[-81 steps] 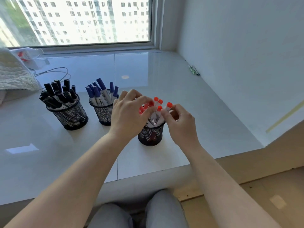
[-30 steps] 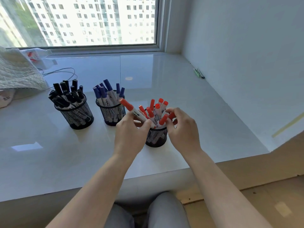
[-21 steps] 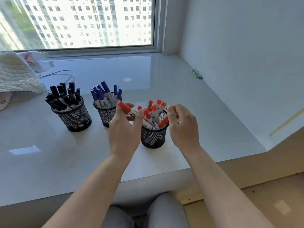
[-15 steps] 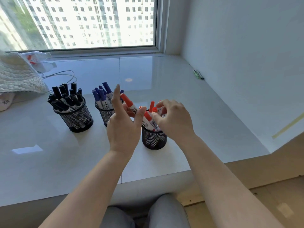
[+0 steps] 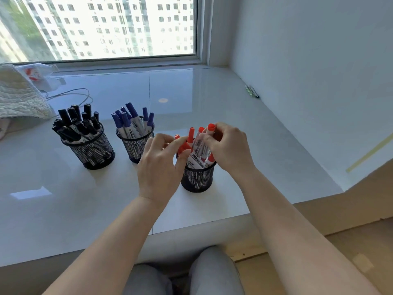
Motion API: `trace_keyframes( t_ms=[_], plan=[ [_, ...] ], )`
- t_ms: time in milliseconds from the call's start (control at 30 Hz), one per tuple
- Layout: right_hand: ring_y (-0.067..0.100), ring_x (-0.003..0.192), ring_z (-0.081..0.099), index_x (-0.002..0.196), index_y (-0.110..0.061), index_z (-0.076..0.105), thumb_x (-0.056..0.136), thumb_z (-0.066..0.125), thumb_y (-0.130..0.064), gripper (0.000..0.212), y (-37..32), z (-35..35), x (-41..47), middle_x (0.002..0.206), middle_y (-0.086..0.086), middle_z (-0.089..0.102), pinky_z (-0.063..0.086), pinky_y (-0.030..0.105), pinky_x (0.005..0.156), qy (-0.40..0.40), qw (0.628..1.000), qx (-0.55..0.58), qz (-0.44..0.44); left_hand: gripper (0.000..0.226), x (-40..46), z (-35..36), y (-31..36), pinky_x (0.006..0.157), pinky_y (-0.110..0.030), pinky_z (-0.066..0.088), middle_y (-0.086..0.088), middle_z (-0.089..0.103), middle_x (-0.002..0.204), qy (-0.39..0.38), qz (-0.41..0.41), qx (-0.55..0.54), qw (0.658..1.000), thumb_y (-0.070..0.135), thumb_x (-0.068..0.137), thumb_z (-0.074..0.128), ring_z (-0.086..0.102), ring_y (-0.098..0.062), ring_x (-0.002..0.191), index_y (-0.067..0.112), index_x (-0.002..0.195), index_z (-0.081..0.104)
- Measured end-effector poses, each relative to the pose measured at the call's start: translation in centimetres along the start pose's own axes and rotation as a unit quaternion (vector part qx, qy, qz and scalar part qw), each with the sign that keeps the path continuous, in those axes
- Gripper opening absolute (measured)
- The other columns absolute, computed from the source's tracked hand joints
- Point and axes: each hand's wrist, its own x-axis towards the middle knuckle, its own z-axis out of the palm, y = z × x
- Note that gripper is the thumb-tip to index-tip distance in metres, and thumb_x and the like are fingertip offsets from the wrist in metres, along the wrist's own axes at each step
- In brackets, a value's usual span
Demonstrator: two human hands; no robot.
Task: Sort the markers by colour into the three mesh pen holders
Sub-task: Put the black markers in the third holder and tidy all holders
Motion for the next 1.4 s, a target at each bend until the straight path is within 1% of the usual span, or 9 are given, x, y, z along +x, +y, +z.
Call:
trace_keyframes(
  t_ms=[167, 333, 500, 667, 867, 967, 1067, 1200, 1400],
  plan=[
    [0.002, 0.058, 0.054, 0.076, -0.021, 0.059, 0.086, 0.061, -0.033, 0.016, -0.5, -1.1, 0.0, 0.061, -0.013, 0.058, 0.038, 0.01, 0.057, 0.067, 0.995, 0.074, -0.001, 0.063, 1.9, 0.0, 0.8, 0.085, -0.031, 0.041, -0.002, 0.051, 0.112, -0.059, -0.07, -0.065, 0.994, 0.039, 0.069, 0.075, 0.05, -0.021, 0.106, 0.024, 0.125, 0.05],
    [-0.006, 0.049, 0.045, 0.063, -0.028, 0.043, 0.09, 0.055, -0.03, 0.029, -0.7, -3.0, 0.5, 0.05, -0.013, 0.042, 0.032, 0.009, 0.051, 0.135, 0.983, 0.121, 0.001, 0.025, 6.4, -0.4, 1.6, 0.08, -0.025, 0.041, 0.01, 0.055, 0.105, -0.067, -0.054, -0.113, 0.99, 0.034, 0.086, 0.057, 0.055, -0.009, 0.097, 0.026, 0.11, 0.061],
    [-0.003, 0.049, 0.043, 0.064, -0.027, 0.041, 0.091, 0.052, -0.029, 0.03, -0.1, -4.3, 1.0, 0.052, -0.011, 0.04, 0.033, 0.012, 0.051, 0.168, 0.974, 0.15, 0.025, 0.032, 9.0, 0.5, 1.9, 0.078, -0.029, 0.045, 0.01, 0.056, 0.105, -0.289, 0.018, 0.037, 0.957, 0.043, 0.085, 0.057, 0.055, -0.01, 0.095, 0.029, 0.114, 0.06],
    [-0.004, 0.05, 0.042, 0.063, -0.025, 0.039, 0.092, 0.052, -0.027, 0.031, 0.4, -4.4, 0.7, 0.054, -0.009, 0.04, 0.032, 0.011, 0.053, 0.166, 0.975, 0.147, 0.031, 0.016, 8.8, 1.3, 2.4, 0.054, -0.023, 0.047, 0.009, 0.066, 0.083, -0.341, -0.023, 0.055, 0.938, 0.044, 0.084, 0.059, 0.066, -0.011, 0.07, 0.031, 0.092, 0.065],
    [0.001, 0.051, 0.043, 0.067, -0.022, 0.048, 0.091, 0.05, -0.026, 0.024, 0.7, -5.5, 1.0, 0.054, -0.009, 0.044, 0.033, 0.014, 0.054, 0.196, 0.962, 0.183, 0.055, 0.011, 10.0, -0.4, 2.4, 0.072, -0.027, 0.042, 0.007, 0.056, 0.093, -0.266, -0.041, -0.014, 0.963, 0.044, 0.083, 0.062, 0.053, -0.014, 0.09, 0.034, 0.088, 0.063],
    [0.013, 0.058, 0.048, 0.07, -0.02, 0.053, 0.087, 0.051, -0.022, 0.017, 0.8, -5.9, 1.0, 0.057, -0.005, 0.051, 0.041, 0.03, 0.061, 0.196, 0.944, 0.241, 0.109, 0.01, 9.8, -2.5, 1.8, 0.066, -0.029, 0.044, 0.012, 0.057, 0.077, -0.15, -0.08, -0.107, 0.98, 0.046, 0.083, 0.061, 0.055, -0.014, 0.078, 0.036, 0.083, 0.06],
    [0.006, 0.049, 0.052, 0.073, -0.02, 0.053, 0.084, 0.052, -0.016, 0.012, 0.7, -5.7, 0.7, 0.051, -0.009, 0.055, 0.042, 0.023, 0.051, 0.188, 0.918, 0.31, 0.162, 0.015, 9.2, -4.3, 1.1, 0.062, -0.029, 0.044, 0.011, 0.059, 0.068, -0.021, -0.118, -0.177, 0.977, 0.046, 0.086, 0.055, 0.053, -0.01, 0.062, 0.031, 0.086, 0.056],
    [0.006, 0.056, 0.056, 0.086, -0.015, 0.052, 0.087, 0.048, -0.015, 0.004, 0.6, -4.8, 0.2, 0.063, -0.004, 0.06, 0.044, 0.021, 0.054, 0.134, 0.897, 0.356, 0.226, 0.014, 8.4, -5.0, -0.2, 0.054, -0.024, 0.048, 0.009, 0.059, 0.064, 0.076, -0.247, -0.295, 0.92, 0.037, 0.089, 0.052, 0.055, -0.003, 0.052, 0.026, 0.082, 0.052],
    [0.01, 0.058, 0.048, 0.088, -0.012, 0.056, 0.094, 0.044, -0.016, 0.013, -0.1, -3.5, -0.3, 0.07, 0.001, 0.057, 0.041, 0.023, 0.054, 0.045, 0.767, 0.537, 0.348, 0.011, 7.2, -4.6, -0.7, 0.049, -0.018, 0.049, 0.008, 0.067, 0.058, 0.023, -0.447, -0.52, 0.727, 0.019, 0.091, 0.051, 0.06, 0.0, 0.051, 0.012, 0.096, 0.057]
  ],
)
